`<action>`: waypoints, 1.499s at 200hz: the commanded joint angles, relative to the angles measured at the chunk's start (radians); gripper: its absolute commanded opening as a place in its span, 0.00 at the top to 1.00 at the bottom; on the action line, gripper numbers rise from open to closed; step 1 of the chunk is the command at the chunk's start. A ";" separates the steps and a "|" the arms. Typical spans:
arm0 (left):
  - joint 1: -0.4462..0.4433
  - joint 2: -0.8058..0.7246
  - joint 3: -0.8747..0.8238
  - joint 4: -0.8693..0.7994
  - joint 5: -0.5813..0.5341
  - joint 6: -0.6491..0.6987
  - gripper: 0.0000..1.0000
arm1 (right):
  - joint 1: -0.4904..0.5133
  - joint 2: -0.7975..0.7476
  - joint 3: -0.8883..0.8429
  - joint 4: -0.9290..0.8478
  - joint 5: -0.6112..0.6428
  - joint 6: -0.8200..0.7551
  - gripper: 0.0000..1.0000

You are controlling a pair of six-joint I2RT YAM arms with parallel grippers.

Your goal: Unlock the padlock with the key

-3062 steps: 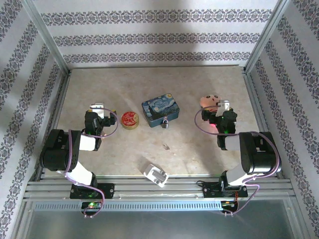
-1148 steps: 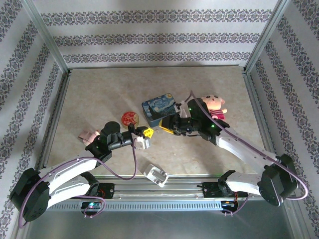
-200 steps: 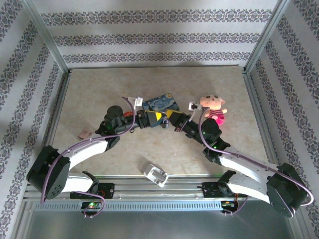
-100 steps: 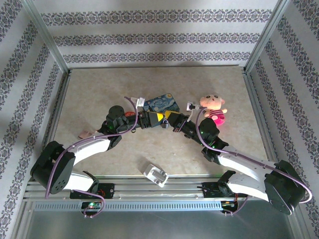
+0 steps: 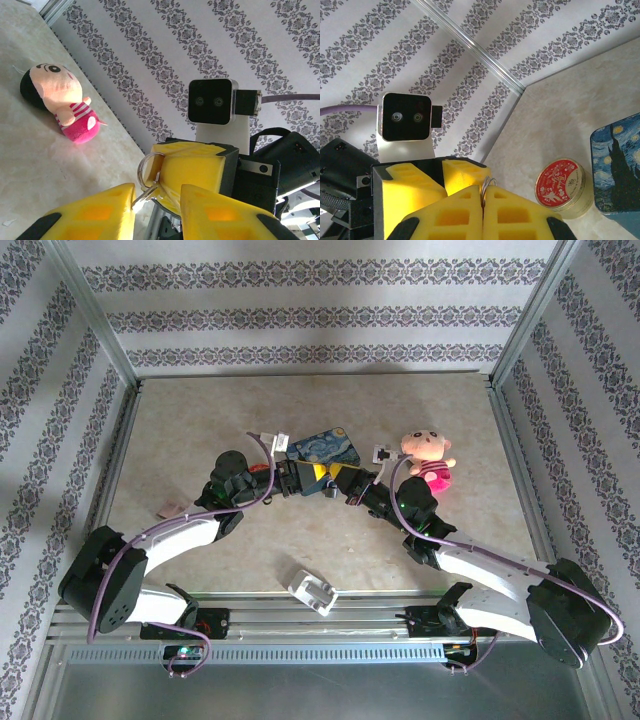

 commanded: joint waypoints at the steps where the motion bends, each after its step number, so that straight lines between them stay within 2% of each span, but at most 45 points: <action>1: 0.006 0.005 0.032 0.067 0.020 -0.005 0.75 | 0.011 -0.001 0.025 0.036 -0.009 0.010 1.00; 36: 0.007 0.005 0.033 0.069 0.019 -0.001 0.88 | 0.011 -0.002 0.026 0.034 -0.010 0.010 1.00; 50: 0.006 0.006 0.034 0.069 0.022 0.005 1.00 | 0.010 0.001 0.028 0.033 -0.015 0.011 1.00; 71: 0.007 -0.007 0.054 0.011 0.044 0.049 1.00 | 0.004 0.000 0.023 0.019 -0.018 0.013 1.00; 77: 0.009 -0.019 0.070 -0.040 0.059 0.081 1.00 | -0.002 -0.008 0.022 0.007 -0.018 0.012 0.93; 85: 0.013 -0.043 0.097 -0.152 0.073 0.135 1.00 | -0.012 -0.022 0.017 -0.011 -0.017 0.012 0.82; 103: 0.013 -0.115 0.181 -0.475 0.096 0.337 1.00 | -0.047 -0.072 0.005 -0.072 -0.023 -0.012 0.70; 132: 0.013 -0.206 0.355 -1.034 0.058 0.685 1.00 | -0.090 -0.205 0.006 -0.238 -0.023 -0.122 0.43; 146: 0.012 -0.226 0.411 -1.198 0.066 0.795 1.00 | -0.098 -0.271 0.024 -0.329 -0.035 -0.201 0.37; 160: 0.013 -0.236 0.452 -1.304 0.092 0.873 1.00 | -0.098 -0.315 0.063 -0.430 -0.078 -0.287 0.37; 185: 0.011 -0.218 0.505 -1.426 0.128 0.963 1.00 | -0.097 -0.320 0.125 -0.480 -0.251 -0.349 0.38; 202: 0.010 -0.201 0.533 -1.471 0.144 1.005 1.00 | -0.097 -0.288 0.166 -0.486 -0.363 -0.359 0.46; 214: 0.011 -0.198 0.542 -1.483 0.162 1.027 1.00 | -0.091 -0.257 0.189 -0.481 -0.423 -0.361 0.50; 238: 0.011 -0.196 0.552 -1.478 0.176 1.049 1.00 | -0.070 -0.198 0.219 -0.468 -0.495 -0.369 0.50; 300: 0.011 -0.199 0.535 -1.410 0.206 1.011 1.00 | -0.023 -0.062 0.281 -0.446 -0.628 -0.392 0.58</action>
